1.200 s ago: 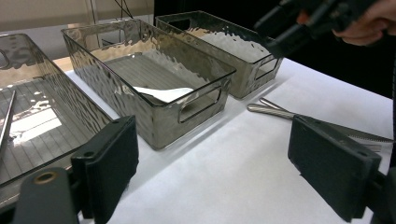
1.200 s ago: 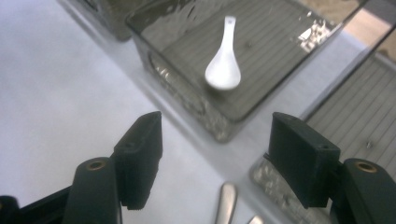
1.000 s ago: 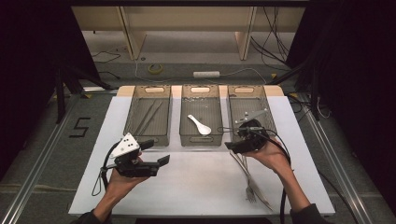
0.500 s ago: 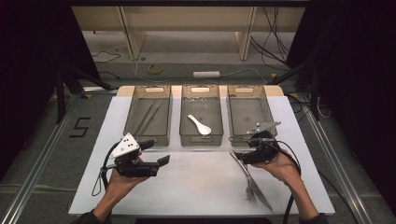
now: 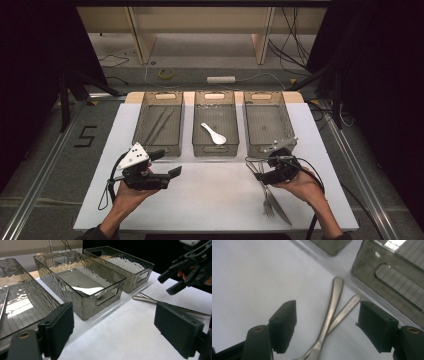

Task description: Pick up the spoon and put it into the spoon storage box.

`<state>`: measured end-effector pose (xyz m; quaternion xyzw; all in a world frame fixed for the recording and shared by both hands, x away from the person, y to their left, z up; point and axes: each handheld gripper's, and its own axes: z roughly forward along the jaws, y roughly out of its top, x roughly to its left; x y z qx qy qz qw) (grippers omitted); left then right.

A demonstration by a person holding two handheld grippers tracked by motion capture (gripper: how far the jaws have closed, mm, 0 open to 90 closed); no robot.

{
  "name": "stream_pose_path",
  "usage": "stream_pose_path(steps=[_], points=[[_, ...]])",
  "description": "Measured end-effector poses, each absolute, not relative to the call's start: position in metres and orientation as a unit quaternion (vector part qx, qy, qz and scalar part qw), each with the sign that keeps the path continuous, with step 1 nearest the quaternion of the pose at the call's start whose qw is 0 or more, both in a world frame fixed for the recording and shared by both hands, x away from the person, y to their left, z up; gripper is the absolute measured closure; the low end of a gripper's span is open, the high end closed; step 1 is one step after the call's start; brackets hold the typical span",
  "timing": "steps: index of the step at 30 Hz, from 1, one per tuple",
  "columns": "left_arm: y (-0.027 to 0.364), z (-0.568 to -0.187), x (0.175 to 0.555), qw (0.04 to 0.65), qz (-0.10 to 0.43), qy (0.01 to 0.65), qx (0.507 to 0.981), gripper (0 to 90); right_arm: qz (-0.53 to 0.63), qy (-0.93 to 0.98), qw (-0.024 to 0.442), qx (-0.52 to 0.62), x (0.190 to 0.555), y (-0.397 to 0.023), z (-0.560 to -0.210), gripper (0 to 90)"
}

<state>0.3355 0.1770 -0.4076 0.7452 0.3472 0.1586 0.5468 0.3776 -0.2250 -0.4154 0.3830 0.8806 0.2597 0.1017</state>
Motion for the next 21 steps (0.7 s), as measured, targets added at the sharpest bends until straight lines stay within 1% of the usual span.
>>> stream_pose_path(steps=[7,21], points=[[0.177,-0.408,0.335,0.546,0.159,0.347,0.746,16.0,0.239,0.887,0.095,0.385,0.375,-0.225,-0.423,32.0],[0.173,-0.407,0.337,0.542,0.159,0.348,0.748,16.0,0.204,0.892,0.074,0.397,0.373,-0.225,-0.443,24.6]])
